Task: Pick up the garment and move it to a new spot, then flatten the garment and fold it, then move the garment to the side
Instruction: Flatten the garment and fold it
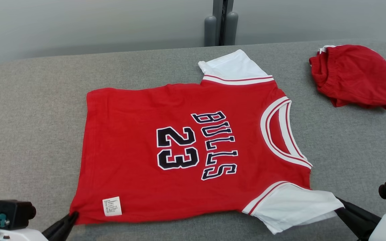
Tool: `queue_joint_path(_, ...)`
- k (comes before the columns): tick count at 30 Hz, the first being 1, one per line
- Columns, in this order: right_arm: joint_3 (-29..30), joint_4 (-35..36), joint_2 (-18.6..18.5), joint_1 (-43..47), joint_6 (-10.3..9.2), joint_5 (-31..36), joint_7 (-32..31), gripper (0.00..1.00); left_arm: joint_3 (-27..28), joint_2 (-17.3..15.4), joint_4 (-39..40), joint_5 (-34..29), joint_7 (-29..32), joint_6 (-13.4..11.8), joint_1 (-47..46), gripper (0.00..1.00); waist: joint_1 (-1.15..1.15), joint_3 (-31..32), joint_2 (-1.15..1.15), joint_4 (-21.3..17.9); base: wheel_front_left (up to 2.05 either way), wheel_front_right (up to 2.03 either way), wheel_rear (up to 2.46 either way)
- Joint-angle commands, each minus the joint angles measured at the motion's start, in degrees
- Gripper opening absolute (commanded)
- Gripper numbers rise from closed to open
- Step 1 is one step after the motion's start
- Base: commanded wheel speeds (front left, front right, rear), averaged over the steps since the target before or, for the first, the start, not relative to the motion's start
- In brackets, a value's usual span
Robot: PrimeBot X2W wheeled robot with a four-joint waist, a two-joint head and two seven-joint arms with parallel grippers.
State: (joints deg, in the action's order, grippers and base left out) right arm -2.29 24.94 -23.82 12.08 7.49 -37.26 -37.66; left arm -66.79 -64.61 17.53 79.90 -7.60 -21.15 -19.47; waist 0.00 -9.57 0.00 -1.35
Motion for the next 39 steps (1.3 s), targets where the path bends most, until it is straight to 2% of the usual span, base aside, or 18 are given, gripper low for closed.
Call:
queue_joint_path(1, 0.4, 0.4, 0.3, -0.8, 0.02, 0.3, -0.1, 0.0, 0.6, 0.1, -0.4, -0.3, -0.5, 0.2, -1.3, 0.0, 0.0, 0.0, 0.0, -0.1, 0.0, 0.0, 0.0)
queue_joint_path(6, 1.4, 0.1, 0.6, -3.0, 0.01, 0.4, 0.8, 0.0, 1.6, 0.6, -1.5, -0.7, -1.6, 0.4, -2.3, 0.0, 0.0, 0.0, 0.0, -0.3, 0.0, 0.0, 0.0)
queue_joint_path(15, 2.3, -5.2, 1.2, -9.8, 0.02, -0.5, 1.2, 0.0, 3.0, 2.7, -4.9, -1.0, -0.8, 3.0, -5.5, 0.0, 0.0, -1.5, 0.0, 0.0, 0.0, 0.0, 0.0)
queue_joint_path(23, 0.3, -13.2, 0.5, -19.7, 0.02, -2.6, 1.8, 0.0, 4.7, 7.7, -12.7, -2.0, 0.6, 7.2, -11.6, 0.0, 0.0, -4.7, 0.0, 1.1, 0.0, 0.0, 0.0)
queue_joint_path(39, -9.1, -29.3, -2.4, -35.5, 0.02, -5.9, 6.2, 0.0, 5.1, 18.0, -31.8, -3.7, 2.3, 15.9, -20.7, 0.0, 0.0, -10.7, 0.0, 1.3, 0.0, 0.0, 0.0)
